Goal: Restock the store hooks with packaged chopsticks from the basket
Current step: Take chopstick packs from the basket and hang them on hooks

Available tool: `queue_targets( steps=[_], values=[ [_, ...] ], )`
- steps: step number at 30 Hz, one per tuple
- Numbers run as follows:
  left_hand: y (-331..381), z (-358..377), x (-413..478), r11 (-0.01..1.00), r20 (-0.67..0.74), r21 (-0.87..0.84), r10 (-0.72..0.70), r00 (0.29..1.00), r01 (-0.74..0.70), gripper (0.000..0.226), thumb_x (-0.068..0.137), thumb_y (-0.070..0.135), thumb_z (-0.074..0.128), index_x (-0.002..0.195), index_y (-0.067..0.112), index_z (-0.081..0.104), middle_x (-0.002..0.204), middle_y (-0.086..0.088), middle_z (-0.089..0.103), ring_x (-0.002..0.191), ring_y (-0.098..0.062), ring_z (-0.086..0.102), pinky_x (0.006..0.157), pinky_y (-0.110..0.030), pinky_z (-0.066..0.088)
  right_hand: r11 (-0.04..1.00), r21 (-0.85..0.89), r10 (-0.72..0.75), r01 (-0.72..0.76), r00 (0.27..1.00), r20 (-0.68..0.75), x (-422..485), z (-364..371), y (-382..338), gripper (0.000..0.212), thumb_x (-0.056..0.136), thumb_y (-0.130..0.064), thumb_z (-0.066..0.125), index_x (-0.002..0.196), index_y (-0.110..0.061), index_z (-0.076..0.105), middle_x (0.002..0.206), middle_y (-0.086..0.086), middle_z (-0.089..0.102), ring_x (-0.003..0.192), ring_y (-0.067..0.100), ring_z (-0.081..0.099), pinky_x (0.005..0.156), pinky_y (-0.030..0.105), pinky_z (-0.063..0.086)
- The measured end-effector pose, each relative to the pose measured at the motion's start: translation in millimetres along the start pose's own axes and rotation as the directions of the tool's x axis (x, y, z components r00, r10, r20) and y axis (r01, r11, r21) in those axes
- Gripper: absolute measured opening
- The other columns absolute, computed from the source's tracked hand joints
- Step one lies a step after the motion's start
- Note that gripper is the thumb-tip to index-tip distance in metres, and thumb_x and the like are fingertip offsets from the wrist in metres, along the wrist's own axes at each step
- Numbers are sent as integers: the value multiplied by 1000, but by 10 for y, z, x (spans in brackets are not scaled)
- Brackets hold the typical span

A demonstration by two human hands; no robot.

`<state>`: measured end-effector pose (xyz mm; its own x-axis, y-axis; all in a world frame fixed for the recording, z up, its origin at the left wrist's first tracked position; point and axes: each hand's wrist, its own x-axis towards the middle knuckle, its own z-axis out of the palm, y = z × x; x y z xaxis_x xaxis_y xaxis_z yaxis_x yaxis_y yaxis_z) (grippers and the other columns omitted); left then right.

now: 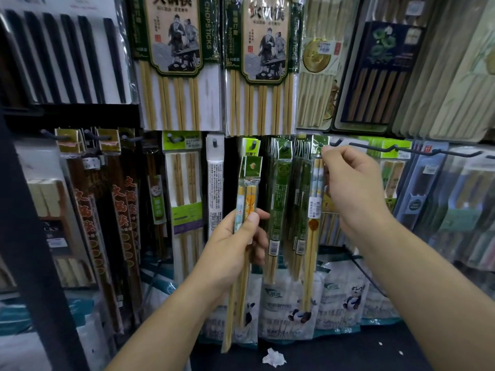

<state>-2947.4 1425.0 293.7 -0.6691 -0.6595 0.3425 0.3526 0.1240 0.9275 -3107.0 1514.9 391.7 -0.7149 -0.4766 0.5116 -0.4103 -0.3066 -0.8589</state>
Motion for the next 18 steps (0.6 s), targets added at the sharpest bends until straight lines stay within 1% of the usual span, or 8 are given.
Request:
queue_targets(
  steps=[3, 5, 8, 10, 12, 15, 17, 18],
  values=[
    [6, 14, -3, 1000, 31, -27, -15, 999, 16, 25, 106, 34, 47, 99, 32, 71, 68, 2, 60, 53, -11, 49, 50, -27, 45, 999, -48, 3, -4, 1000, -23, 56, 3, 23, 35, 102, -29, 57, 68, -19, 60, 57, -8, 41, 53, 6, 36, 54, 15, 37],
    [7, 25, -6, 998, 44, -61, -29, 999, 32, 24, 106, 32, 48, 101, 30, 71, 66, 3, 57, 50, -10, 42, 46, -24, 36, 998, -65, -5, 2, 999, -43, 77, 14, 44, 34, 101, -27, 57, 69, -16, 60, 60, -5, 42, 52, 6, 36, 52, 11, 36],
    [8, 28, -5, 995, 61, -91, -45, 997, 50, 22, 106, 30, 49, 104, 27, 71, 65, 3, 55, 47, -9, 36, 44, -22, 28, 996, -83, -16, 12, 998, -54, 97, 15, 90, 35, 101, -25, 57, 73, -5, 59, 58, -5, 43, 51, 6, 36, 49, 7, 37],
    [10, 23, -7, 992, 59, -112, -54, 997, 60, 20, 106, 29, 50, 109, 20, 67, 65, 1, 55, 47, -9, 36, 43, -21, 28, 996, -94, -16, 11, 998, -59, 118, 11, 120, 35, 101, -26, 57, 80, 2, 60, 65, 3, 46, 54, 8, 38, 51, 7, 38],
    [14, 13, -15, 987, 46, -140, -72, 996, 78, 18, 107, 26, 49, 113, 12, 59, 66, -1, 56, 47, -10, 37, 42, -21, 28, 994, -107, -9, 3, 998, -56, 137, 15, 148, 35, 101, -26, 57, 85, 5, 62, 70, 7, 47, 55, 8, 39, 52, 8, 39],
    [25, 23, -24, 990, 39, -127, -50, 998, 55, 11, 108, 20, 44, 111, 12, 51, 69, -4, 60, 49, -13, 43, 43, -23, 33, 992, -129, 1, -8, 998, -57, 149, 16, 196, 36, 101, -27, 58, 85, 5, 62, 67, 6, 45, 51, 8, 37, 51, 10, 39],
    [32, 35, -30, 997, 35, -70, -16, 999, 19, 9, 110, 19, 41, 109, 14, 48, 73, -5, 64, 52, -14, 50, 44, -24, 38, 988, -153, -2, -8, 998, -67, 135, 20, 227, 37, 100, -32, 59, 83, 1, 64, 62, 2, 45, 50, 7, 37, 56, 15, 40],
    [33, 41, -30, 999, 40, -54, -8, 999, 10, 8, 110, 20, 40, 111, 15, 47, 76, -6, 66, 54, -14, 53, 45, -25, 41, 986, -164, -3, -9, 997, -72, 125, 22, 238, 36, 100, -34, 60, 82, -3, 65, 61, -1, 46, 51, 6, 40, 59, 18, 40]
  ],
)
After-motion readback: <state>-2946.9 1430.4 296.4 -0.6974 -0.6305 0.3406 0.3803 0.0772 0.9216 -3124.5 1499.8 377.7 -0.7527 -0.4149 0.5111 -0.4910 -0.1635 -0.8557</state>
